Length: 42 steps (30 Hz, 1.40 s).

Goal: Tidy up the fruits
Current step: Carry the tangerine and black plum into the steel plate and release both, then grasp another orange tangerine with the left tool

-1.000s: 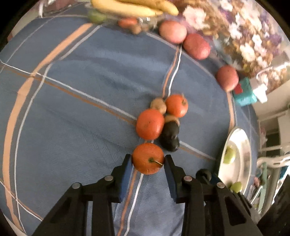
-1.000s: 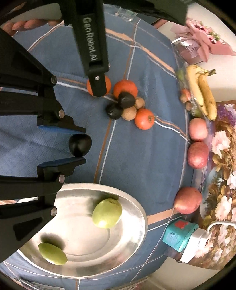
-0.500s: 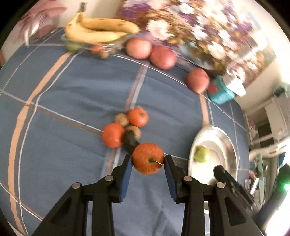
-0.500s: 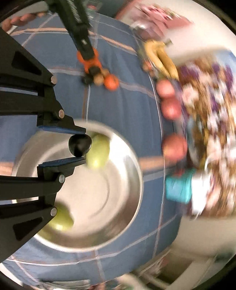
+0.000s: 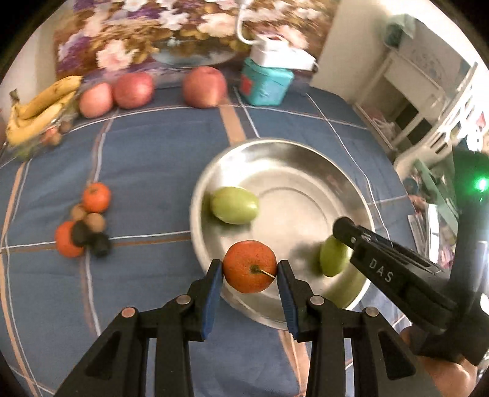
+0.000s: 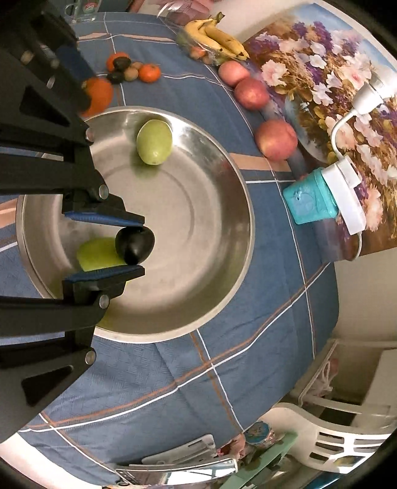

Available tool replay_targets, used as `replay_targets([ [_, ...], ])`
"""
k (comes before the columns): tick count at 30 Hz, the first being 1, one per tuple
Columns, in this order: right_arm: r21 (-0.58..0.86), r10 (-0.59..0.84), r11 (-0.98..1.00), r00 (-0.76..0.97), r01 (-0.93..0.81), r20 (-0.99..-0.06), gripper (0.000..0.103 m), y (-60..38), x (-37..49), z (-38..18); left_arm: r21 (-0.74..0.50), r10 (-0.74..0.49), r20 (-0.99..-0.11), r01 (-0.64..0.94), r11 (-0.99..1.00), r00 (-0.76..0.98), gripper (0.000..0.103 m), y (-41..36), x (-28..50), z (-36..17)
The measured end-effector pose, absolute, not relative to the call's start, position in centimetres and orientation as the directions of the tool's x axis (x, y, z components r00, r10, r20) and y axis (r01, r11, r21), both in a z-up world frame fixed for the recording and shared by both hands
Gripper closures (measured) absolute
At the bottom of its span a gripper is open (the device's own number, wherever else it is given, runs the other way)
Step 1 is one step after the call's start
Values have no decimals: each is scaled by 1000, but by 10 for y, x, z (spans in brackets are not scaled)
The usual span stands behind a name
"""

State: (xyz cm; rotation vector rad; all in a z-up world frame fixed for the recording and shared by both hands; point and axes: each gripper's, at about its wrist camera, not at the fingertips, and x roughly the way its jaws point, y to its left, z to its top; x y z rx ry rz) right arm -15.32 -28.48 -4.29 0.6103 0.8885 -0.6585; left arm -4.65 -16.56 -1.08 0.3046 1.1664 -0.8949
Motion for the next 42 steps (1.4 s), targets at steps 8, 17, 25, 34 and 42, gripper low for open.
replay_targets([
  [8, 207, -277, 659, 489, 723, -827, 68, -282, -154, -41, -218, -452, -884, 750, 624, 119, 32, -169, -50, -15],
  [17, 180, -296, 667, 479, 723, -826, 9, -279, -149, -43, -143, -361, -917, 705, 695, 169, 4, -163, -37, -20],
  [25, 115, -341, 664, 436, 739, -833, 7, -275, -147, -45, -64, -255, -934, 584, 809, 251, 0, -135, -9, -26],
  [34, 172, -273, 717, 499, 675, -823, 7, -262, -135, -46, -129, -260, -929, 430, 893, 262, 0, -90, 28, -19],
  [42, 109, -267, 782, 487, 614, -831, 7, -233, -112, -48, -153, -233, -923, 265, 952, 306, 0, -32, 72, -15],
])
